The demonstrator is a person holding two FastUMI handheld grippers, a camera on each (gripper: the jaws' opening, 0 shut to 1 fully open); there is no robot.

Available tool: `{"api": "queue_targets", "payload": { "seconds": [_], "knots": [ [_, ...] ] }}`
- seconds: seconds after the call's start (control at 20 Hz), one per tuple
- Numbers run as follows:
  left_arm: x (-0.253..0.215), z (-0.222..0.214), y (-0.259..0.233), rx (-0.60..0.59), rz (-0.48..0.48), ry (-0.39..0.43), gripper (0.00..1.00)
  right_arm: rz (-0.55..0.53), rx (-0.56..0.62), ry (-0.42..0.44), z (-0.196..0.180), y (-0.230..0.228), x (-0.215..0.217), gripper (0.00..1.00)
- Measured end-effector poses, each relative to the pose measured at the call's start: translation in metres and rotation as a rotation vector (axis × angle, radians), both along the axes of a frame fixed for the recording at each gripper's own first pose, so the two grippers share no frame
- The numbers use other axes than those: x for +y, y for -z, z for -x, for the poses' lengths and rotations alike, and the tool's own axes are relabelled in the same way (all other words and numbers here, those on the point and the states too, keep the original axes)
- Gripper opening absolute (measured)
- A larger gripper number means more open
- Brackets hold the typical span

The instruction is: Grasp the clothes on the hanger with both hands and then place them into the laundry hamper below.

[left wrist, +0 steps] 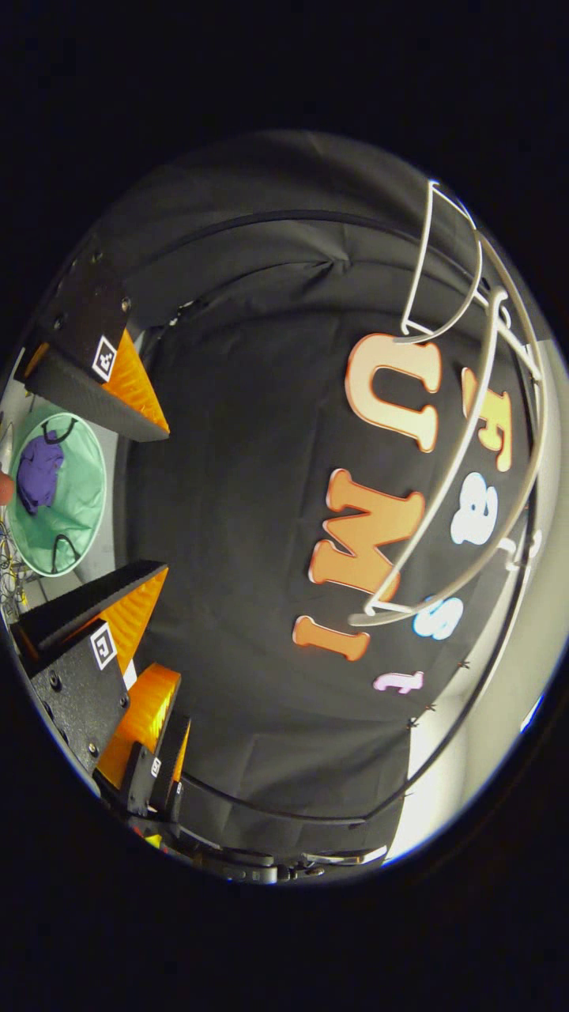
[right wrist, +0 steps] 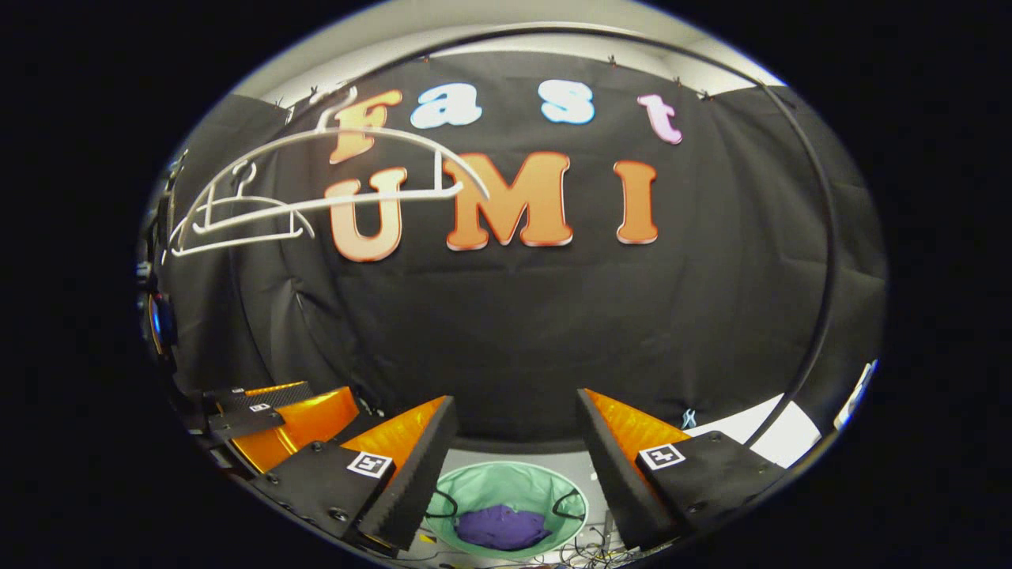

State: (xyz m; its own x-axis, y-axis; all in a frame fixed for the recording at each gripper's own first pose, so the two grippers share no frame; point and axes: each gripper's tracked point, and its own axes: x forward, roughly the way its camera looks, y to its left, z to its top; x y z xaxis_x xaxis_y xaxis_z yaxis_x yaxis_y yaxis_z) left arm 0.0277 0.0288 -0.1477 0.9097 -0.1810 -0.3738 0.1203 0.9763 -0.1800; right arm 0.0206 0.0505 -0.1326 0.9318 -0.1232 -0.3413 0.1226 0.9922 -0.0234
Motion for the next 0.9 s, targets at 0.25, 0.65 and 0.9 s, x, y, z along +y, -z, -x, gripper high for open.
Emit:
{"api": "queue_targets", "payload": {
  "seconds": [0.25,0.65,0.9],
  "knots": [
    [0.02,0.018,-0.056,-0.091,0.035,-0.045,0.92,0.072,-0.146,0.032,0.02,-0.068,-0.003,0.93],
    [0.031,0.052,-0.113,-0.201,-0.03,-0.225,0.95,0.161,-0.248,-0.027,0.06,-0.125,-0.031,0.9],
    [0.022,0.09,-0.151,-0.282,-0.073,-0.307,0.92,0.094,-0.281,-0.1,0.091,-0.137,-0.039,0.97]
  ]
}}
